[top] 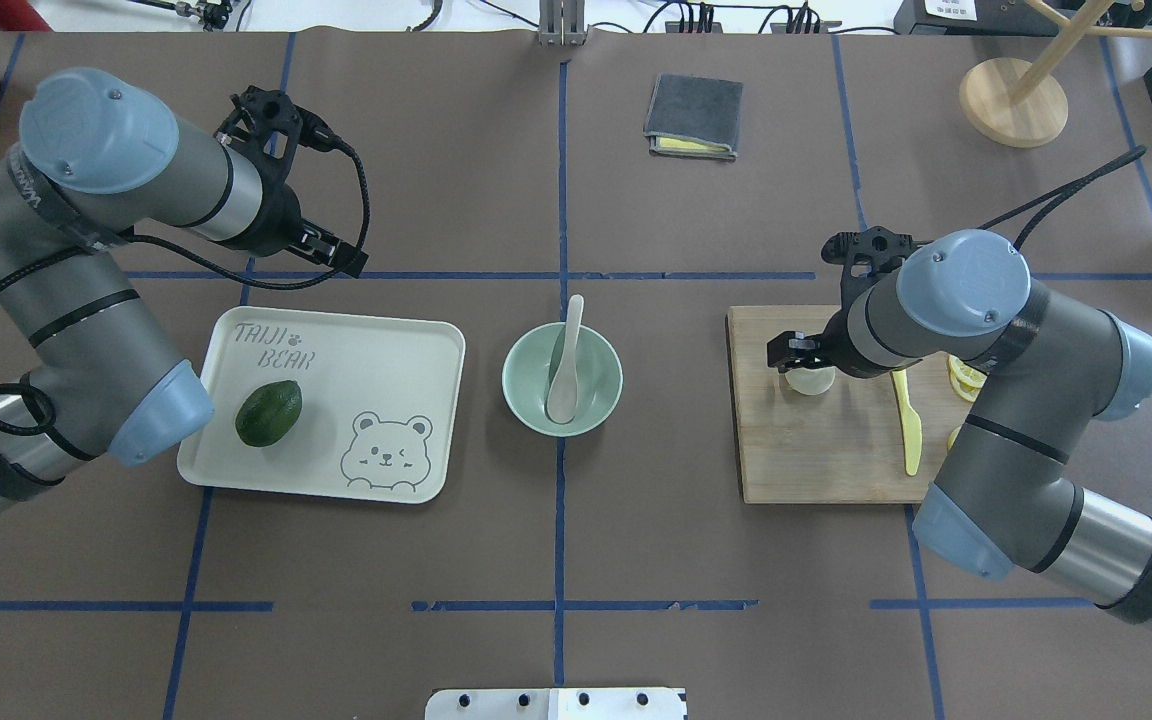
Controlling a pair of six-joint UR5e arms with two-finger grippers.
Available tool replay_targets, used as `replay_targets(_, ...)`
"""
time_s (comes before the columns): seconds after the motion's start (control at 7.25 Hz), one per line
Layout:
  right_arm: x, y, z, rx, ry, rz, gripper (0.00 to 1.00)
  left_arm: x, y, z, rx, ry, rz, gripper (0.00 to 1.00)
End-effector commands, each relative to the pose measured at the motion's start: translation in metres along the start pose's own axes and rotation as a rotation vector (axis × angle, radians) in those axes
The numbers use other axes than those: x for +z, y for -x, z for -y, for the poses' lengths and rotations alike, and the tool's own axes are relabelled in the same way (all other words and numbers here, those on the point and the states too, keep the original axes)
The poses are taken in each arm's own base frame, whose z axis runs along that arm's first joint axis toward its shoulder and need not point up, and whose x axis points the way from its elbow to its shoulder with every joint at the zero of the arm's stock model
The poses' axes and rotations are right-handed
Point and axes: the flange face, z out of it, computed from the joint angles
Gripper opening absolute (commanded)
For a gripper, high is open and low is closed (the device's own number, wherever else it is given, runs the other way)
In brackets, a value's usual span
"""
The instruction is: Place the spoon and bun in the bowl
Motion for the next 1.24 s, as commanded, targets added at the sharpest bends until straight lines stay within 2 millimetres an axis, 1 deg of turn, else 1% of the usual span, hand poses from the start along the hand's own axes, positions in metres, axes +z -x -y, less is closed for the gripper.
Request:
replay_targets(0.0, 0.0, 0.001, -0.001, 0.0, 0.002, 0.002, 0.79, 0.0, 0.001, -0.001, -0.001, 0.001, 0.001, 0.88)
replay_targets(0.14, -0.001, 0.002, -0.001, -0.001, 0.007, 0.006, 0.51, 0.0, 0.001, -0.001, -0.002, 0.001, 0.001, 0.88)
replay_targets(0.28, -0.002, 0.001, -0.001, 0.0, 0.006, 0.007, 0.36, 0.0, 0.0, 0.0, -0.002, -0.001, 0.0, 0.88)
replay_targets(0.55, -0.003, 0.002, -0.001, 0.001, 0.005, 0.008, 0.27, -0.002, 0.001, 0.0, -0.004, -0.004, 0.001, 0.88)
replay_targets(0.69, -0.004, 0.002, -0.001, 0.001, 0.006, 0.01, 0.26, -0.005, 0.0, 0.001, -0.002, -0.009, -0.001, 0.88)
replay_targets(0.97, -0.027, 0.014, -0.003, -0.005, -0.004, 0.03, 0.26, -0.007, 0.0, 0.002, -0.003, -0.015, -0.001, 0.89)
replay_targets(1.1, -0.047, 0.027, -0.006, -0.002, 0.005, 0.014, 0.26, -0.01, -0.001, 0.002, -0.002, -0.018, -0.004, 0.9)
